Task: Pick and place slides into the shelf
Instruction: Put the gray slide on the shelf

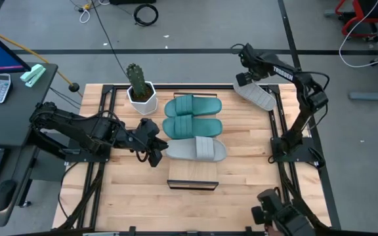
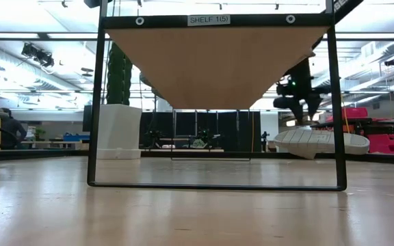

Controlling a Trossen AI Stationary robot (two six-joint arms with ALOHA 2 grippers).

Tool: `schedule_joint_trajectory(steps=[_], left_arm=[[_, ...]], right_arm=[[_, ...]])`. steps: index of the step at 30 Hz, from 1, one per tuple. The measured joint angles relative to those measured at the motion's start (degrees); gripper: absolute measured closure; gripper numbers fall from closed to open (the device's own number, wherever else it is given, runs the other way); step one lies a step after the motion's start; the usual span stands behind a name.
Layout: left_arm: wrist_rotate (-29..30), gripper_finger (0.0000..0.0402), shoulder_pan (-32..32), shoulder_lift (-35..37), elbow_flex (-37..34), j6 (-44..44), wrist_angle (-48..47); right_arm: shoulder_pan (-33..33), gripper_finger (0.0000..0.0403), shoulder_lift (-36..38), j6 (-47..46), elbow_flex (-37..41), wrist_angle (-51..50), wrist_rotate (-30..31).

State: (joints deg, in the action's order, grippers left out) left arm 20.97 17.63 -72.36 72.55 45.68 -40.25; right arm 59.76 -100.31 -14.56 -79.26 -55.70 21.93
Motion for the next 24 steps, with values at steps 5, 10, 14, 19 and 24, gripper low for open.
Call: schedule_joint_trajectory(steps=[5,10,14,19,24], left_arm=[[0.0,0.0339,0.0,0.0,0.0,-0.3,0.0],[0.0,0.0335,0.0,0.0,0.0,-0.5,0.0],[0.0,0.0334,0.0,0.0,0.0,-0.4,0.0],[0.0,0.0339,0.0,0.0,0.0,0.2,0.0],[0.0,0.0337,0.0,0.0,0.0,0.7,0.0]], right_arm=[[2.9,0.0190,0.0,0.1,0.0,-1.1,-1.5],[3.2,0.0190,-0.8,2.4,0.0,-0.9,-3.2],[3.2,0.0190,-2.3,3.2,0.0,-0.8,-4.9],[3.0,0.0190,-3.8,3.6,-0.1,0.1,-3.8],[3.1,0.0190,-5.0,4.4,-0.1,0.7,-4.5]])
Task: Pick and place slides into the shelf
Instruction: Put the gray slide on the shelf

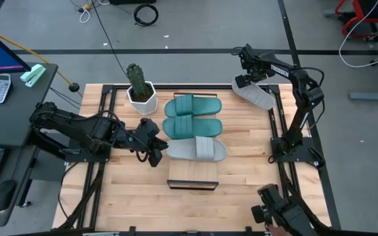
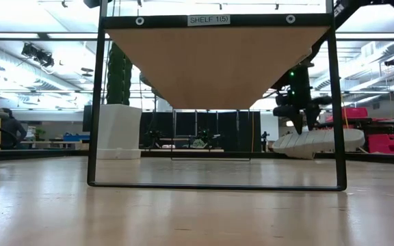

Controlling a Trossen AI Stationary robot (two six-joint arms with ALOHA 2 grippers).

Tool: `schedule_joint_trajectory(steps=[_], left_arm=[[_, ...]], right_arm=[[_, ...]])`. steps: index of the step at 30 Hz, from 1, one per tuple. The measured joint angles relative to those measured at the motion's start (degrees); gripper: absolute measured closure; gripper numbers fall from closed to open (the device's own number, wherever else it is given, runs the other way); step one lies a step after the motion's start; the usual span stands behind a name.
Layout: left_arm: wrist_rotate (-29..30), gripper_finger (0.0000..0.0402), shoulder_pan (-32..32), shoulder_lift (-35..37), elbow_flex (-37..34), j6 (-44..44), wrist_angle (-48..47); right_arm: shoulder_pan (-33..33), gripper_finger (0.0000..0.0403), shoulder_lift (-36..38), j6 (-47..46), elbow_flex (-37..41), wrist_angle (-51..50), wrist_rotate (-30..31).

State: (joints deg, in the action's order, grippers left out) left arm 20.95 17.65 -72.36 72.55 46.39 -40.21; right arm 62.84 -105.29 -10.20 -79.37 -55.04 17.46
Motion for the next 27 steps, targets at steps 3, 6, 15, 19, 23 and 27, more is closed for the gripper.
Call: schedule_joint_trajectory(steps=[3,6,15,19,23,27], left_arm=[[0.0,0.0334,0.0,0.0,0.0,0.6,0.0],[0.0,0.0334,0.0,0.0,0.0,0.7,0.0],[0.0,0.0342,0.0,0.0,0.0,1.0,0.0],[0.0,0.0338,0.0,0.0,0.0,1.0,0.0],[0.0,0.0339,0.0,0.0,0.0,1.0,0.0],[0.0,0.0344,0.1,0.0,0.0,1.0,0.0]], right_arm=[[0.6,0.0190,-1.1,0.2,-0.2,-0.6,-3.2],[1.0,0.0190,-2.6,0.0,-0.2,-1.5,-4.8],[1.3,0.0190,-4.4,2.3,-0.2,-1.8,-9.7],[1.3,0.0190,-4.5,4.0,-0.1,-1.7,-12.4],[1.3,0.0190,-4.5,5.7,0.0,-1.7,-14.6],[1.3,0.0190,-4.6,6.4,0.1,-1.7,-18.1]])
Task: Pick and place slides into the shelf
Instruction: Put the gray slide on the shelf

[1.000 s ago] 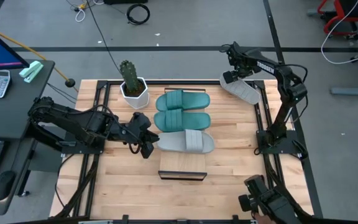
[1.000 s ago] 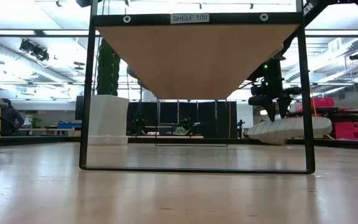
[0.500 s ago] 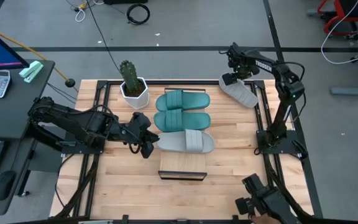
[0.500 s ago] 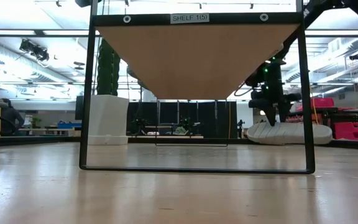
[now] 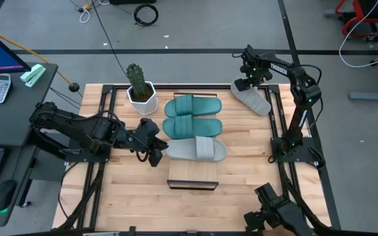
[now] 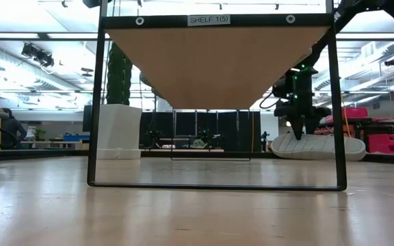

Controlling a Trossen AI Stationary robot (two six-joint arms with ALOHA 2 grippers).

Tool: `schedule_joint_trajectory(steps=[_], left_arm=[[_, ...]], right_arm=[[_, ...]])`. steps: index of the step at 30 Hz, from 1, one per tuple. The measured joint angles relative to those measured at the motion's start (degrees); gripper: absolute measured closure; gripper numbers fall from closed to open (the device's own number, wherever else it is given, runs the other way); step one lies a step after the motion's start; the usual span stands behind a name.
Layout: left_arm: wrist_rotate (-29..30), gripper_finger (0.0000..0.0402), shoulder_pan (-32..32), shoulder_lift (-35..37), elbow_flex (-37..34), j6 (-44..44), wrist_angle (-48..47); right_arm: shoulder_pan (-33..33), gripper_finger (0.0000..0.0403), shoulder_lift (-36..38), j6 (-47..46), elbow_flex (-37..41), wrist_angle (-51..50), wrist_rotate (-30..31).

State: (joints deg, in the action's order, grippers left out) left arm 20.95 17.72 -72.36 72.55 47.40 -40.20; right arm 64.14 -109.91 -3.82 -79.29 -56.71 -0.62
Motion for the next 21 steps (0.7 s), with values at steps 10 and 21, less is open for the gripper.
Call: schedule_joint_trajectory(steps=[10,21], left_arm=[[0.0,0.0339,0.0,0.0,0.0,-0.1,0.0],[0.0,0.0344,0.0,0.0,0.0,-0.2,0.0]], right_arm=[[-3.1,0.0235,0.0,0.9,0.1,0.7,2.7],[-6.9,0.0342,0.0,1.2,0.1,1.9,9.3]])
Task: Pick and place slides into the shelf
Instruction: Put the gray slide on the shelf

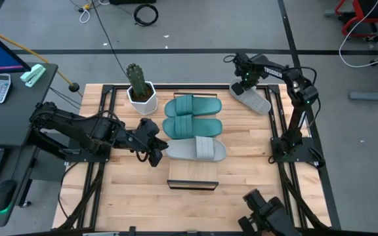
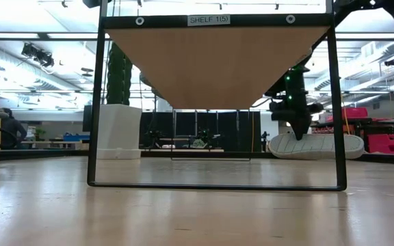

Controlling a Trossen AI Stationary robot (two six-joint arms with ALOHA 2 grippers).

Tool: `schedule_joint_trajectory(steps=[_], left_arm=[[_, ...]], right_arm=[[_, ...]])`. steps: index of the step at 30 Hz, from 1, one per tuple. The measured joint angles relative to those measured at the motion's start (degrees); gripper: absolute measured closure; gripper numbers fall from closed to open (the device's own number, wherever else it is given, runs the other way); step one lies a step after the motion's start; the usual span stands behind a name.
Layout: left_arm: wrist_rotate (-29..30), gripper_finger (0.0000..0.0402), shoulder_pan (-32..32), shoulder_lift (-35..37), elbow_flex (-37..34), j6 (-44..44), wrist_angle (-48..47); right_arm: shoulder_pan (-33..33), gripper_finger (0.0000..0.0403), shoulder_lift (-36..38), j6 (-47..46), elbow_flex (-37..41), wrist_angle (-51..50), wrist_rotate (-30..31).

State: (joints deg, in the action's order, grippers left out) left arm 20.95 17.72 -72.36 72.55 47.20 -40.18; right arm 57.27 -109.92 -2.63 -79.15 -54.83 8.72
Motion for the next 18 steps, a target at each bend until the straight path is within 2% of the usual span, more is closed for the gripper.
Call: schedule_joint_trajectory(steps=[3,11,18], left_arm=[[0.0,0.0342,0.0,0.0,0.0,0.0,0.0],[0.0,0.0348,0.0,0.0,0.0,0.0,0.0],[0.0,0.0342,0.0,0.0,0.0,-1.4,0.0]], right_arm=[[-0.4,0.0355,0.0,0.0,0.0,0.1,1.2],[-0.5,0.0359,1.3,0.4,0.1,0.3,2.8],[-0.8,0.0373,5.5,0.8,0.2,-0.1,-1.3]])
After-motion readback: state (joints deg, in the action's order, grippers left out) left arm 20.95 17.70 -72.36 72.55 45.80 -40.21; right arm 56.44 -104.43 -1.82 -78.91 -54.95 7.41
